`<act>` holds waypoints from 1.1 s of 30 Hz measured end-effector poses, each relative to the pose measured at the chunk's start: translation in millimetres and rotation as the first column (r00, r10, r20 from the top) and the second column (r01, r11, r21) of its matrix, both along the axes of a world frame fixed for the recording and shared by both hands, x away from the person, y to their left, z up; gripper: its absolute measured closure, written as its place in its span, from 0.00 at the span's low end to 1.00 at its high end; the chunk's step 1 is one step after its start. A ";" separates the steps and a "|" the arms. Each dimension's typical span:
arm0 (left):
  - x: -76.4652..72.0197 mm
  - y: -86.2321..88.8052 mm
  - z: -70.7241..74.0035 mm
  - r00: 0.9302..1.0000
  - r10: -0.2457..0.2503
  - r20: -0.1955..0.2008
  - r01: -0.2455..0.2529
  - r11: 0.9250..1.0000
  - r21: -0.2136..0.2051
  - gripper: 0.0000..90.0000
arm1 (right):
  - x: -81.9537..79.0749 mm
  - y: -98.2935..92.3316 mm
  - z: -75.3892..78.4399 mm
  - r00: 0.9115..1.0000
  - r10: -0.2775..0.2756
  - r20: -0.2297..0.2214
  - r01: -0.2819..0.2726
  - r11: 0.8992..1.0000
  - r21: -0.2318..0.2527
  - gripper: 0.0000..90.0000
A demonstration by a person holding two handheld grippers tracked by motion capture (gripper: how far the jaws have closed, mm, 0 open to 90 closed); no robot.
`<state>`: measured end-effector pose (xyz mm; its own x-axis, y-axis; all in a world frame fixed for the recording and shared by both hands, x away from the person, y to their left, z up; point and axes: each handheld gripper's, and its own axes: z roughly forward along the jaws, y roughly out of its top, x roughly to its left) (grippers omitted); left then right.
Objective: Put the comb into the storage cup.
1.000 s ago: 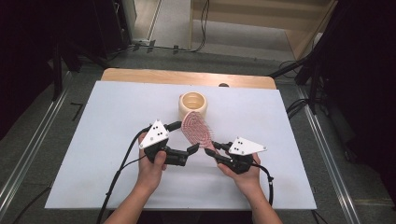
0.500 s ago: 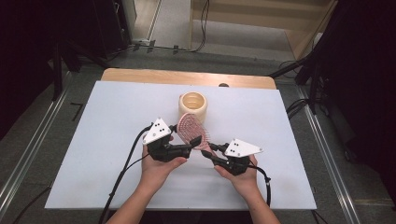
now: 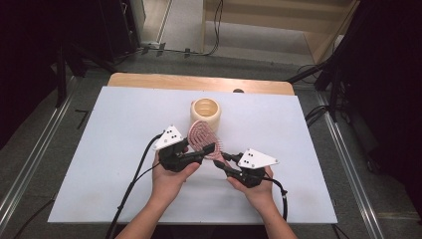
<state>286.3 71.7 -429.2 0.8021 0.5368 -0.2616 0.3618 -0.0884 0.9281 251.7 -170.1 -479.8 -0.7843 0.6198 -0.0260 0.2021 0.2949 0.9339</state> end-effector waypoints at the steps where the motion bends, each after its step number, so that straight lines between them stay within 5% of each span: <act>1: 0.2 0.0 0.0 1.000 0.002 -0.006 -0.002 1.000 -0.001 0.55 | 0.0 0.2 -0.4 1.000 -0.003 0.003 0.003 1.000 0.000 0.75; 10: 4.2 3.4 0.5 0.998 -0.023 -0.054 0.022 1.000 -0.021 0.63 | 0.0 2.8 -2.9 1.000 -0.008 0.010 0.008 1.000 -0.010 0.75; 17: 3.5 4.8 1.7 0.997 -0.055 -0.051 0.053 0.998 -0.037 0.71 | -0.8 7.6 -5.3 1.000 -0.002 0.014 0.003 0.999 -0.033 0.76; 23: 2.3 6.8 4.9 0.997 -0.067 -0.038 0.065 0.996 -0.063 0.72 | -0.3 5.6 -3.9 1.000 0.012 0.013 -0.012 1.000 0.001 0.74; 33: 5.9 12.8 12.9 0.999 -0.044 -0.011 0.043 0.997 -0.065 0.72 | 4.7 -14.5 1.3 0.999 -0.018 -0.027 0.021 0.993 0.119 0.30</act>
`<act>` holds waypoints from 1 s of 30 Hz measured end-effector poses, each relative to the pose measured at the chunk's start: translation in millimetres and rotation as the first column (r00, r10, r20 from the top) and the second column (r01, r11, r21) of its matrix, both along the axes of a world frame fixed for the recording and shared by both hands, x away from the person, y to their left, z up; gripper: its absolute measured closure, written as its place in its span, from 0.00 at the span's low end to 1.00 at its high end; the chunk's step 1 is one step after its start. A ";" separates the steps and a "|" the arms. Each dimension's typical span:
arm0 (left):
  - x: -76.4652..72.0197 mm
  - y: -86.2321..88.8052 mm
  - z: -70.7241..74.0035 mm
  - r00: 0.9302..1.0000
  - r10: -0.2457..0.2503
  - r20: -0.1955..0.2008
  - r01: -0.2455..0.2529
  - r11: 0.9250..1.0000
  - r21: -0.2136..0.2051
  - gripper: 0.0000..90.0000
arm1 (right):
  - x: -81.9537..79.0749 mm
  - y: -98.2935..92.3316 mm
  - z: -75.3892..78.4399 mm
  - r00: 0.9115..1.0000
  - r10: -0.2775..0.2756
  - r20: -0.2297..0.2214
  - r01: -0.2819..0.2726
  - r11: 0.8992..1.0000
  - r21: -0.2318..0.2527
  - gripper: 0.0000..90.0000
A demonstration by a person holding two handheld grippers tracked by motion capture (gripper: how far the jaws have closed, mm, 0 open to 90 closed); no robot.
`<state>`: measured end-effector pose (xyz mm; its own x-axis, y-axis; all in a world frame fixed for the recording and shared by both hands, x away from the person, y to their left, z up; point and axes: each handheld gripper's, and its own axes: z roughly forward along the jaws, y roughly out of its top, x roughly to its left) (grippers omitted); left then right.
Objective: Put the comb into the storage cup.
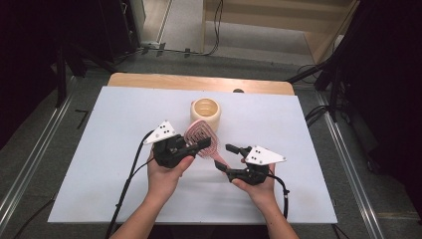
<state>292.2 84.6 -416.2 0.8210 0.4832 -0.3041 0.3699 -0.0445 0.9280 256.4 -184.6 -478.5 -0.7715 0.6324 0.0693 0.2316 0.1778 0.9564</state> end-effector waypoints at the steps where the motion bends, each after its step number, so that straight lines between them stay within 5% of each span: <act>1: 0.3 0.6 0.7 1.000 0.001 0.002 -0.001 1.000 0.000 0.72 | 0.4 -1.9 0.4 1.000 -0.004 -0.001 0.004 1.000 0.012 0.27; 8: 2.1 3.0 5.6 1.000 -0.001 0.027 0.001 1.000 0.011 0.72 | 2.8 -15.0 0.1 0.998 -0.043 -0.050 0.047 0.997 0.067 0.00; 30: 11.2 11.7 17.8 0.998 0.024 0.059 -0.024 1.000 0.007 0.72 | -11.3 -64.7 -11.9 0.987 -0.157 -0.030 0.159 0.985 0.073 0.00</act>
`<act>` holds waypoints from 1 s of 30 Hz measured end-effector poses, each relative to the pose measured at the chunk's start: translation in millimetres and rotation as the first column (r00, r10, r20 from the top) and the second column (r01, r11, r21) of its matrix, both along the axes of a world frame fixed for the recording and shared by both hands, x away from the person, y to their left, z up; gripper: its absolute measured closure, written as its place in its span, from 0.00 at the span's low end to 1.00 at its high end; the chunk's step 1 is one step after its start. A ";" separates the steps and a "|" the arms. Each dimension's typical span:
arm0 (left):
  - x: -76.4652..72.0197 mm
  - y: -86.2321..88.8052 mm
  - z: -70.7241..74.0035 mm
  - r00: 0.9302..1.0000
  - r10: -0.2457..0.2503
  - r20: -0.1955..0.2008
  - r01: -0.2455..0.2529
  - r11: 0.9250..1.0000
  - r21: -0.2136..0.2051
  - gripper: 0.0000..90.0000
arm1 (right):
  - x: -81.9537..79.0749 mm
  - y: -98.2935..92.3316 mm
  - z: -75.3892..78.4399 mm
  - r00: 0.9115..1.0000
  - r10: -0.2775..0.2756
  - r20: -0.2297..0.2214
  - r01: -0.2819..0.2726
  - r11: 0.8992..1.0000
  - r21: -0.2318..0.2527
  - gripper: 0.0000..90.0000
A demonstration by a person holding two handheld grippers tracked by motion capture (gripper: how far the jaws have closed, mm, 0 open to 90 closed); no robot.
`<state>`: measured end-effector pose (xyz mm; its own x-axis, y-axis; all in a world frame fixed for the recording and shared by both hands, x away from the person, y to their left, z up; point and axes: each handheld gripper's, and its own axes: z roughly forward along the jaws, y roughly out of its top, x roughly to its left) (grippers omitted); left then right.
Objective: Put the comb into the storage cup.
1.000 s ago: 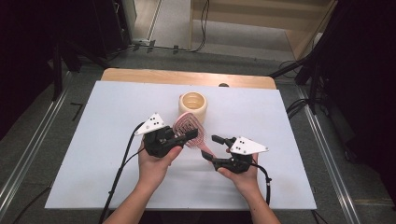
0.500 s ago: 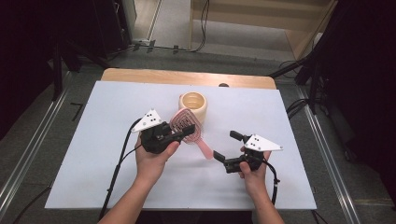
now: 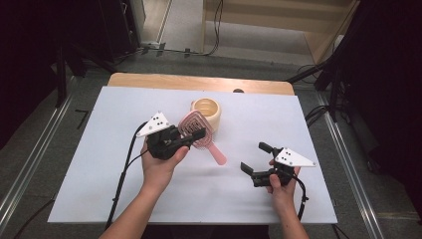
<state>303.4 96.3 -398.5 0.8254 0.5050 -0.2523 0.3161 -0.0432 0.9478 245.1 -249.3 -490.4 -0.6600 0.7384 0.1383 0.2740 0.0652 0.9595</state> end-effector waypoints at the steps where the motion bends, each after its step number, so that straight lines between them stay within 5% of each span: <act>1: 0.5 1.1 0.4 1.000 0.002 0.001 -0.002 1.000 0.000 0.72 | -1.0 -1.2 -0.2 1.000 -0.007 0.000 0.007 1.000 0.000 0.00; 30: 17.3 13.4 16.5 0.999 0.033 0.016 -0.033 0.999 -0.019 0.72 | -30.5 -53.8 -11.3 0.992 -0.124 0.002 0.124 0.992 -0.009 0.00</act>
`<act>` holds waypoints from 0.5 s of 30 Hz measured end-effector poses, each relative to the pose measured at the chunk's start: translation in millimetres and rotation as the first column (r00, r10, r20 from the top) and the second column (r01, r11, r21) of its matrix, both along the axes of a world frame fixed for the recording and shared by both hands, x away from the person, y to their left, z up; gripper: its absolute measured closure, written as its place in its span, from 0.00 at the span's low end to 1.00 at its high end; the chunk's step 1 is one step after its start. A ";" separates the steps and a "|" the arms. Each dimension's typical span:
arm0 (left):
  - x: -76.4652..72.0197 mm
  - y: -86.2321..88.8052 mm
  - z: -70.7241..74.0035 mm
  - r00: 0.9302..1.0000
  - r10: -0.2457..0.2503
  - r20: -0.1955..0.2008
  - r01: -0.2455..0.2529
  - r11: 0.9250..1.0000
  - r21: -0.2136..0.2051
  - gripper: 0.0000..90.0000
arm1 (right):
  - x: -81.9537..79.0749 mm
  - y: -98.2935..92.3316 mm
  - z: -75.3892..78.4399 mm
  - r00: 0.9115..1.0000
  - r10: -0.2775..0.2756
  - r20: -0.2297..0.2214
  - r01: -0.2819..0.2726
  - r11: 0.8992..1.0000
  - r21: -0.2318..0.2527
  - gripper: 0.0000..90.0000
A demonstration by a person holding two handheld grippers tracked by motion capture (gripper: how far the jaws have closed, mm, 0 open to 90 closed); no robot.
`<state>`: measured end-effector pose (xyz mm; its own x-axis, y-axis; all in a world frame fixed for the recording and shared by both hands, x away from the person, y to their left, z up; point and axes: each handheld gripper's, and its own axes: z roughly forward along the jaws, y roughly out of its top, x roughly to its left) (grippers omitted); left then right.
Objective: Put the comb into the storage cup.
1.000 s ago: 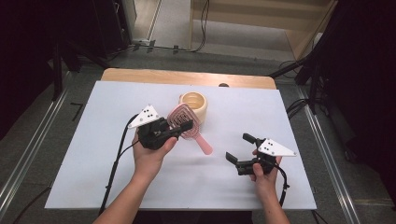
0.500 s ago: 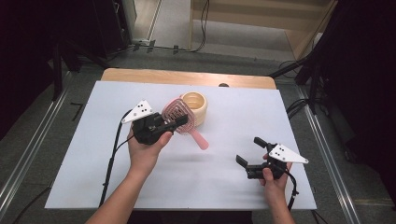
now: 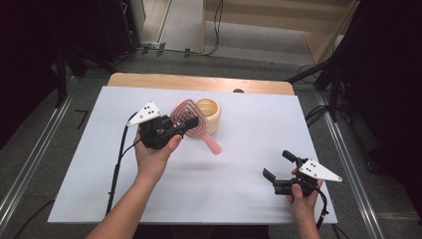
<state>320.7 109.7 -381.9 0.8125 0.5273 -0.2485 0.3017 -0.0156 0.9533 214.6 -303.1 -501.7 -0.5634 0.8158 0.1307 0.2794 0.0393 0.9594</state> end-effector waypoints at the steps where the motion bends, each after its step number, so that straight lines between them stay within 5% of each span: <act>1: 0.6 0.4 0.5 1.000 0.002 0.000 -0.002 1.000 0.001 0.72 | 0.0 -1.1 -0.6 1.000 0.002 -0.001 -0.002 1.000 0.008 0.00; 15: 12.0 7.5 12.1 1.000 0.018 0.002 -0.018 0.999 -0.028 0.72 | 0.9 -4.9 -2.1 1.000 -0.004 -0.003 0.004 1.000 0.027 0.00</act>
